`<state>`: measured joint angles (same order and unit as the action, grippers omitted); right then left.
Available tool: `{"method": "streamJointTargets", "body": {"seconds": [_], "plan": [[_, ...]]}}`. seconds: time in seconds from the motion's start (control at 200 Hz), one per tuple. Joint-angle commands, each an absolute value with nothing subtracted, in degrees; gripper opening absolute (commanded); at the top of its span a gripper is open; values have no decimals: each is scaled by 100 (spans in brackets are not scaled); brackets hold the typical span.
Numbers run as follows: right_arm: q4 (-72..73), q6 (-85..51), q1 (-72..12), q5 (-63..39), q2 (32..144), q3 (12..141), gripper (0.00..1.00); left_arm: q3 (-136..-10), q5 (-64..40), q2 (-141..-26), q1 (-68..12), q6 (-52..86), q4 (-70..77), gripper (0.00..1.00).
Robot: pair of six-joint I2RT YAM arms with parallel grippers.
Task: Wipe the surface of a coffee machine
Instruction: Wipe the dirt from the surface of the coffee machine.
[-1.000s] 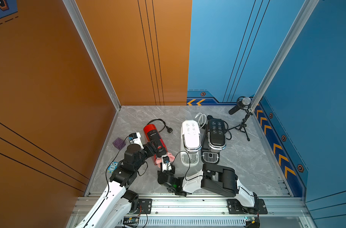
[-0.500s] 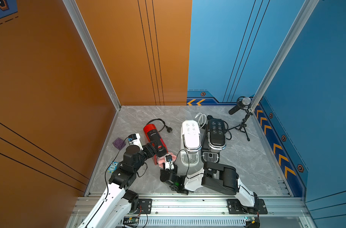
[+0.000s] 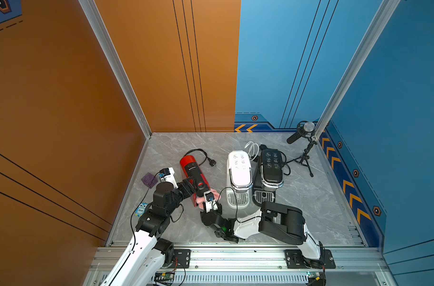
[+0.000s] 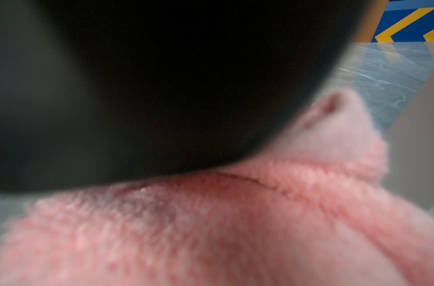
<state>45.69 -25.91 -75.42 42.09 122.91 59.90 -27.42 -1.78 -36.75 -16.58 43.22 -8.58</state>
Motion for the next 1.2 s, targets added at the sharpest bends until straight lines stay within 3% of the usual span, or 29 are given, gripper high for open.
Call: {"method": "streamJointTargets", "body": {"seconds": [0.0,0.6,1.191], "plan": [[4750,-2540,-7289,4081,12395,6308,0,-2426,-177,-3918,-1594,4193,-2172,67],[4011,-3629,-7024,3902,13373,6606,0,-2464,-213,-4045,-1502,4201,-2171,67],[4073,-2771,-7283,4065,12142,5964,0,-2852,-220,-3827,-1357,4092,-2383,69]]}}
